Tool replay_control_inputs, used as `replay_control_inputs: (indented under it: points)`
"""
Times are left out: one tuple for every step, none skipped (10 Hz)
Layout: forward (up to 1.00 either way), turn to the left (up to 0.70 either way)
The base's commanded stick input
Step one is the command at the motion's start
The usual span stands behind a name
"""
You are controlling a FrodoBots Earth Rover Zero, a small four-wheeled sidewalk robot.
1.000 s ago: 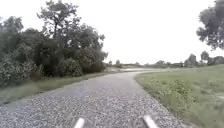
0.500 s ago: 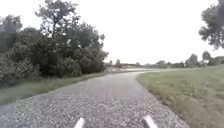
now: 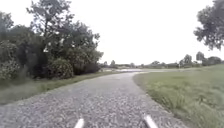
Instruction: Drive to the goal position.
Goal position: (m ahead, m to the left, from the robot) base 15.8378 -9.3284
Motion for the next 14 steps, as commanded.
replay_control_inputs:
  points:
    - [0.85,0.0]
    - [0.85,0.0]
    - [0.85,0.0]
    - [0.85,0.0]
    - [0.85,0.0]
    - [0.85,0.0]
    - [0.85,0.0]
    - [0.85,0.0]
    - [0.85,0.0]
    - [0.85,0.0]
    - [0.85,0.0]
    - [0.85,0.0]
    - [0.85,0.0]
    - [0.85,0.0]
